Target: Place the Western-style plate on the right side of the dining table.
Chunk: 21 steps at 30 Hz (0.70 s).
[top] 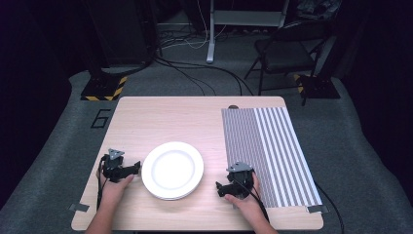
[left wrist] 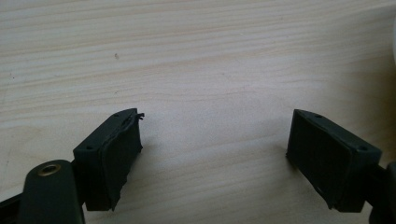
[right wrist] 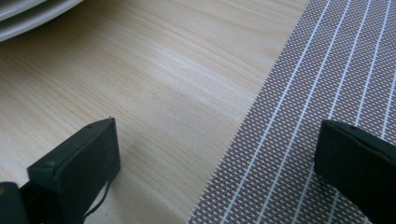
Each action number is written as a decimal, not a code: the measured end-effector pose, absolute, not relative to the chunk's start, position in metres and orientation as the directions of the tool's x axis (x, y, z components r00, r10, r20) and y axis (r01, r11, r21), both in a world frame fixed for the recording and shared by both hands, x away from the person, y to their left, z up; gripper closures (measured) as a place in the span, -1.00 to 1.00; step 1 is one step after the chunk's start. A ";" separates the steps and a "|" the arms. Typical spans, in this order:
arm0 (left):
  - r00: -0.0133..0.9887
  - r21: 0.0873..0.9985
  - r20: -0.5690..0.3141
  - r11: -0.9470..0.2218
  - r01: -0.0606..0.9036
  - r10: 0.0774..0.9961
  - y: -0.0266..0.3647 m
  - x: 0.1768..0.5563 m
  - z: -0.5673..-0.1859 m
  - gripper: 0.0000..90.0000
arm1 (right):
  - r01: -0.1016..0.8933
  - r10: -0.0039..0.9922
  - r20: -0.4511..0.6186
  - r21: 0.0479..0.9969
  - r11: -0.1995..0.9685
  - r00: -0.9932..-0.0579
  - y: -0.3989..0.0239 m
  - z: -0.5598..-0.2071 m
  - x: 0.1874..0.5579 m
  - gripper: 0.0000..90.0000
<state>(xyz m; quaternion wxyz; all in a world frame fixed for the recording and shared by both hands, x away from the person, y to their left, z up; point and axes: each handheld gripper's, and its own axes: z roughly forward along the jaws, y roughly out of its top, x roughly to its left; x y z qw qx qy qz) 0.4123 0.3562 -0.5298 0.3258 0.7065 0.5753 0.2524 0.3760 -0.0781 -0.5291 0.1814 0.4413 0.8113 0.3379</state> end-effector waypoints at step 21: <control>0.226 0.748 -0.018 -0.137 0.649 0.974 0.355 0.412 -0.530 -0.67 | 0.592 0.839 0.003 0.710 0.382 -0.544 -0.078 -0.529 0.376 -0.99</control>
